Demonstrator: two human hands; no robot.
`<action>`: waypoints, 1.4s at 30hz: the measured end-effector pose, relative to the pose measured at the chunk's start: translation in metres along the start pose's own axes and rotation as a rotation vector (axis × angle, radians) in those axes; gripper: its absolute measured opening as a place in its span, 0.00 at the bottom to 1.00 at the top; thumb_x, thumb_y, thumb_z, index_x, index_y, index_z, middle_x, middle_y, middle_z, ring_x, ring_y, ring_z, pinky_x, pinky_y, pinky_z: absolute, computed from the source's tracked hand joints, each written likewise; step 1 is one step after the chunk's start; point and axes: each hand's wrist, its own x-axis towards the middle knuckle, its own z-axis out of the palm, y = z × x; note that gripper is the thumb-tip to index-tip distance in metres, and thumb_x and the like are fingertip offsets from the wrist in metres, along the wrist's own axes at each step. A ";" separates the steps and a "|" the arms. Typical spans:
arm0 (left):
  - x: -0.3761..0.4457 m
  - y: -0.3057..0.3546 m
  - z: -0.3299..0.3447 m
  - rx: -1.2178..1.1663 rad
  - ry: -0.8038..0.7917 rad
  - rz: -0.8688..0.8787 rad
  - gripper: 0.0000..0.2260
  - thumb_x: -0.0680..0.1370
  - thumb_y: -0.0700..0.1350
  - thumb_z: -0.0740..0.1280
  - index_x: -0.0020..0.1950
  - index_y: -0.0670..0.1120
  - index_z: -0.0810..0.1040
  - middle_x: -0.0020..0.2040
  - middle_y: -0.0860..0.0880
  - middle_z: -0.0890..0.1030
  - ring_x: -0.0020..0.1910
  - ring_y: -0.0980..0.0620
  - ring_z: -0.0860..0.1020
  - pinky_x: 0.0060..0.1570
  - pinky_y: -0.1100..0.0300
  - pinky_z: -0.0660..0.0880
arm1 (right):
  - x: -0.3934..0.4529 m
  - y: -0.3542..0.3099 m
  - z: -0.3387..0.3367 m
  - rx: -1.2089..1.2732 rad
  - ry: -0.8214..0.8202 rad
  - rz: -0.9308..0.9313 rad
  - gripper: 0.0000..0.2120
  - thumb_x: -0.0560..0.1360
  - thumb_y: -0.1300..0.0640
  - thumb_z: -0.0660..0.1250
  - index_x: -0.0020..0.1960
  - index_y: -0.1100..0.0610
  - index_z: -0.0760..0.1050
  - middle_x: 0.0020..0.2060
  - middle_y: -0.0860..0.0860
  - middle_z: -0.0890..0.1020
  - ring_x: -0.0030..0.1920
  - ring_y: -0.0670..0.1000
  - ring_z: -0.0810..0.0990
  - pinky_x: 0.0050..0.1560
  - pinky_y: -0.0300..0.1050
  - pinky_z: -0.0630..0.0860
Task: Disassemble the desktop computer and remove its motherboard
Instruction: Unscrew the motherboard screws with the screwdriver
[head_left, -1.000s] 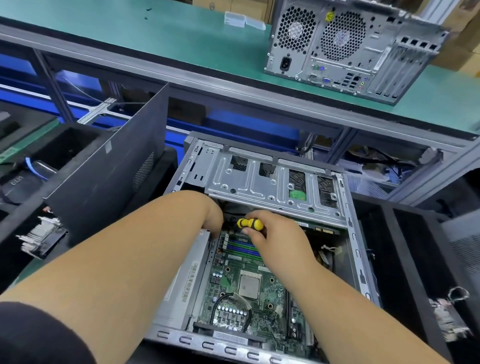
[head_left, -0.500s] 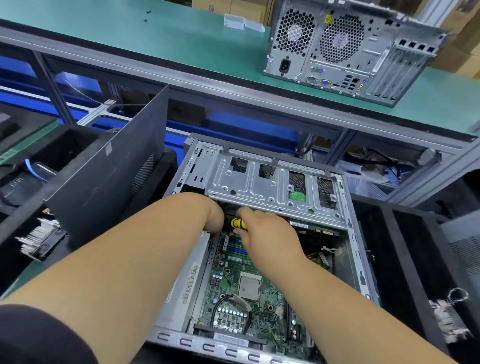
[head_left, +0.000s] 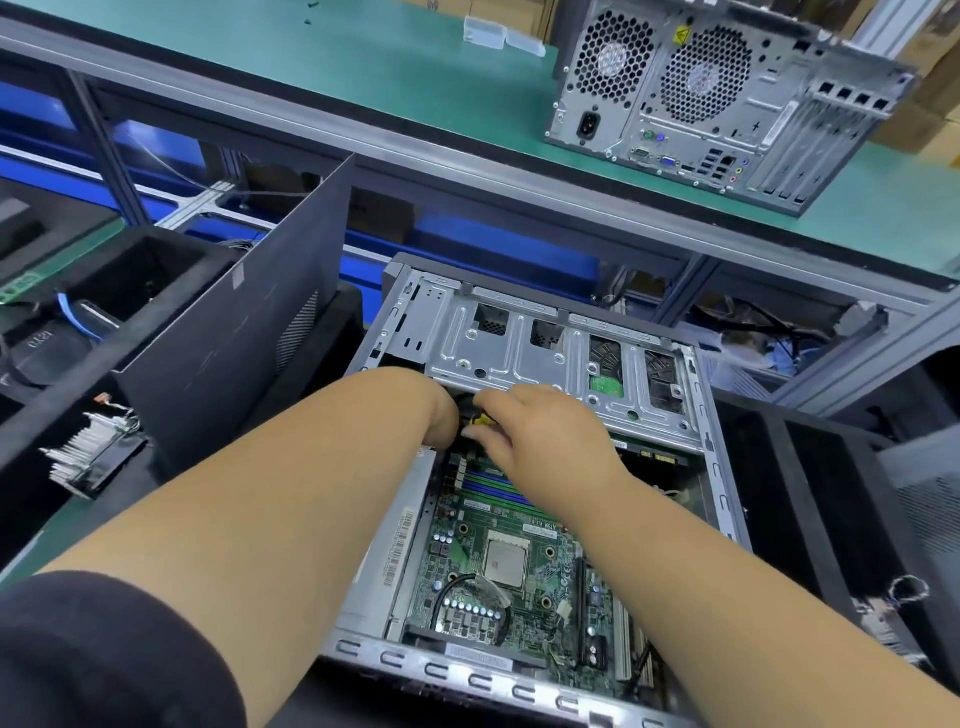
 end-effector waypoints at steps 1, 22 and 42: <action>0.000 -0.001 0.000 -0.023 0.006 -0.009 0.09 0.80 0.41 0.56 0.41 0.44 0.71 0.45 0.45 0.73 0.45 0.45 0.72 0.54 0.51 0.73 | 0.003 0.000 0.000 -0.006 -0.010 -0.006 0.14 0.81 0.49 0.59 0.55 0.57 0.77 0.40 0.53 0.79 0.42 0.57 0.76 0.42 0.50 0.74; -0.005 0.001 0.000 -0.078 0.017 -0.053 0.09 0.78 0.41 0.56 0.38 0.45 0.69 0.46 0.44 0.74 0.45 0.45 0.73 0.55 0.51 0.74 | 0.018 -0.016 -0.008 -0.048 -0.101 0.051 0.10 0.79 0.59 0.64 0.48 0.58 0.62 0.30 0.50 0.64 0.34 0.56 0.65 0.30 0.46 0.59; -0.010 -0.005 -0.002 -0.176 0.107 -0.057 0.07 0.79 0.49 0.62 0.49 0.46 0.74 0.38 0.48 0.71 0.38 0.48 0.69 0.45 0.55 0.68 | 0.002 -0.018 -0.003 -0.061 -0.125 -0.093 0.10 0.79 0.54 0.64 0.57 0.59 0.73 0.46 0.55 0.76 0.46 0.57 0.71 0.46 0.51 0.69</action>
